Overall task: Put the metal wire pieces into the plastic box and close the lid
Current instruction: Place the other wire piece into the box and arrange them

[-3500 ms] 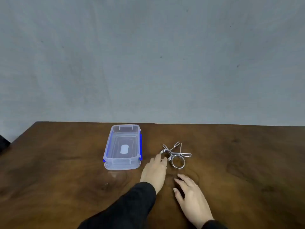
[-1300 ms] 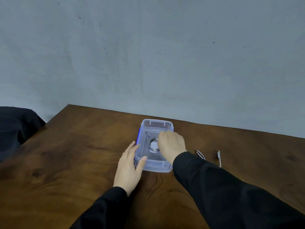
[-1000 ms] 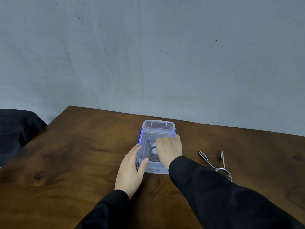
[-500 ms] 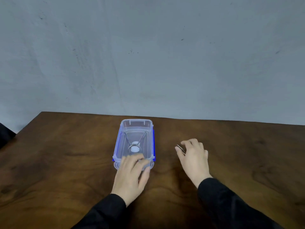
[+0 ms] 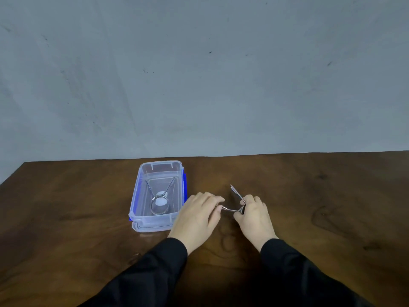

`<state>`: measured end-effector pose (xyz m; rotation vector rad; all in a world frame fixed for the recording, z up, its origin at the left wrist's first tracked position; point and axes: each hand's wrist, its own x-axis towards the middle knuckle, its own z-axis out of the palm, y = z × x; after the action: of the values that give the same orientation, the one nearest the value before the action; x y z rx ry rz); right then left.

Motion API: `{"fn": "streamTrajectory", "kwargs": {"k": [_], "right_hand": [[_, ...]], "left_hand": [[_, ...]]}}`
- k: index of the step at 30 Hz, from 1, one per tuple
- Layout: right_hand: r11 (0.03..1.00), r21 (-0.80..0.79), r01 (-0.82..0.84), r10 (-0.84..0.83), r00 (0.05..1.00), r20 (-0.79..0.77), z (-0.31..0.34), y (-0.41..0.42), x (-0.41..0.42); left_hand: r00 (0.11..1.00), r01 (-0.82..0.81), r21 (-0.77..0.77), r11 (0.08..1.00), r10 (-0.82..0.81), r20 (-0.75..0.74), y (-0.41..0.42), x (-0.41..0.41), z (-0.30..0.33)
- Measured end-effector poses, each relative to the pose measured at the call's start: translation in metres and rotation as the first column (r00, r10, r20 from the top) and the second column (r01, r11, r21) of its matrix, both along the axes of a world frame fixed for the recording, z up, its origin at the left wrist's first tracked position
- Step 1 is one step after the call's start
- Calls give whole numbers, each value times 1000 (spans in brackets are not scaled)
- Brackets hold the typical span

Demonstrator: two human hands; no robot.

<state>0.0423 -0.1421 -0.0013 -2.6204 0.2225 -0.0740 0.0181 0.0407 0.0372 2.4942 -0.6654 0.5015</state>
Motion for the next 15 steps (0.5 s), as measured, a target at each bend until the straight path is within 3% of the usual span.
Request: {"fn": "streamTrajectory", "kwargs": {"k": [4,9,13,15], "right_hand": [[971,-12,-239,240,967,84,20,-8,4],[811,-83,-579,585,800,133,66,1,18],[719,-117,-686,694,698,176,97,27,28],[733,-112,-671,677,702,220,103,43,33]], "left_hand": [[999,-32,42,999,33,-21,3,16,12],[994,-30,227,973,53,-95,17,44,35],[984,-1,319,948,58,-170,41,47,52],[976,-73,262,962,124,-182,53,45,52]]}}
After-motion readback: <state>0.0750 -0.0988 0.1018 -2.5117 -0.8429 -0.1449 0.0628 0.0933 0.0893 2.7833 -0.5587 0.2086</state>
